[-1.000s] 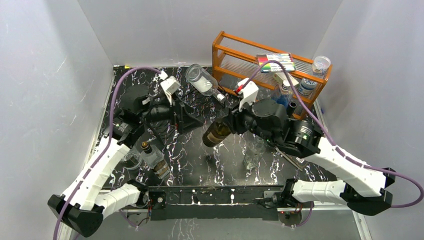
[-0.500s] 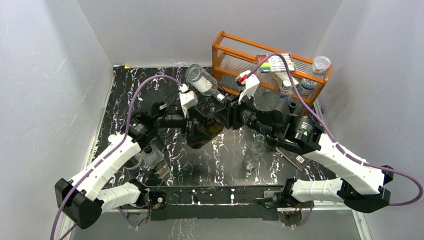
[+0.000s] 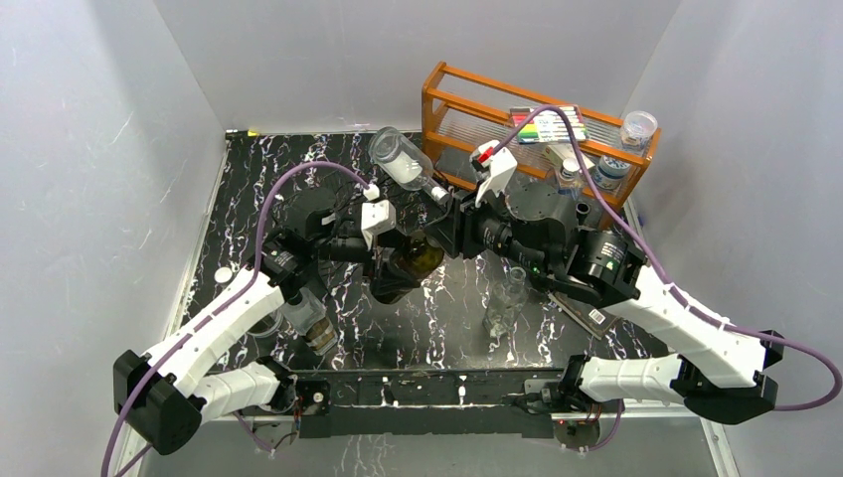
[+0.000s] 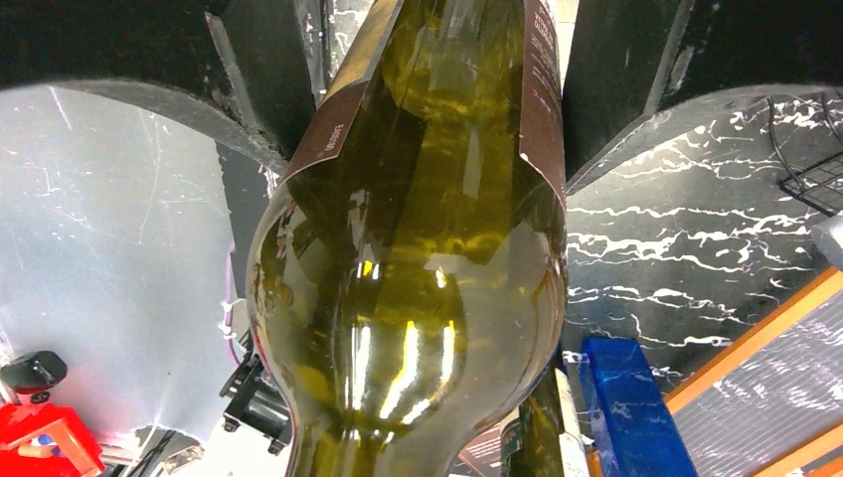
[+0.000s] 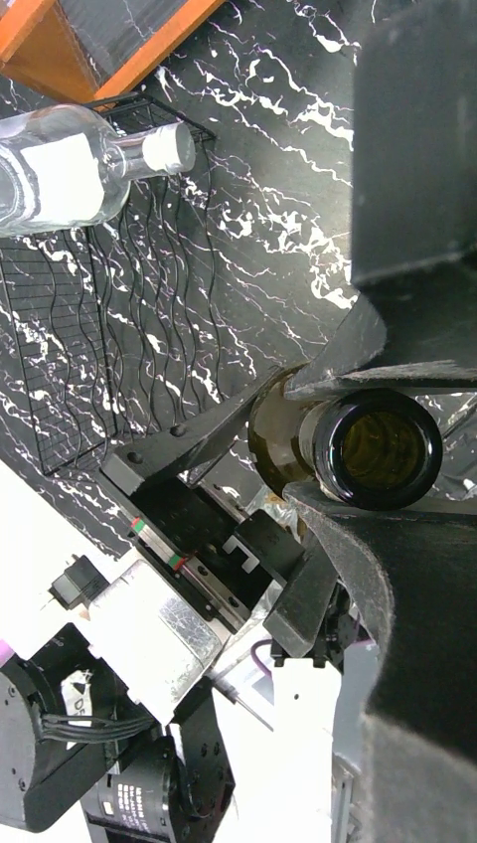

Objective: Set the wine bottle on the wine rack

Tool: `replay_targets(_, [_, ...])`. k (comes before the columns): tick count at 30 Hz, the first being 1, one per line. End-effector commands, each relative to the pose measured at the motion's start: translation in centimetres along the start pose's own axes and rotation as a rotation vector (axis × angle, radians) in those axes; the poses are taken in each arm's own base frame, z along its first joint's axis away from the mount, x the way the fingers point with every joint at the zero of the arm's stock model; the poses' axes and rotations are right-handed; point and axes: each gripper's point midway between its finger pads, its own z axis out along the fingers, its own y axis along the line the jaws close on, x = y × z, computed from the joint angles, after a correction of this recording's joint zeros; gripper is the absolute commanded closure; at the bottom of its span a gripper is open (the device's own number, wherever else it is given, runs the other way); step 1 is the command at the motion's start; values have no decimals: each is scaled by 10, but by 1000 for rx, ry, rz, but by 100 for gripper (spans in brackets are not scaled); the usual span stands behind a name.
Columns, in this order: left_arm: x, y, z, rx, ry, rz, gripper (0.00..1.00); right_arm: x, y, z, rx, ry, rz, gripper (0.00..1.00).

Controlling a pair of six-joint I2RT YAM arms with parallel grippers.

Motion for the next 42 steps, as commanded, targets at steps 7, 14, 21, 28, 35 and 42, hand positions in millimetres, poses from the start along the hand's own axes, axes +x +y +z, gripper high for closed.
replay_targets(7, [-23,31,-14,-152,33,357,77,-31,20,-37,-107,-83,72,30])
replay_targets(14, [-63,66,-34,-353,47,643,78,-20,6,-41,-22,4,34,13])
replay_targets(21, [-80,86,-46,-450,104,892,77,-14,-6,-28,78,71,12,12])
replay_targets(28, [-84,95,-47,-455,161,1170,77,-6,-22,2,227,181,-35,13])
replay_targets(35, [-74,95,-49,-448,220,1304,81,27,-25,34,93,339,-64,20])
replay_targets(42, [-75,97,-53,-472,233,1333,80,62,-27,56,26,464,-81,23])
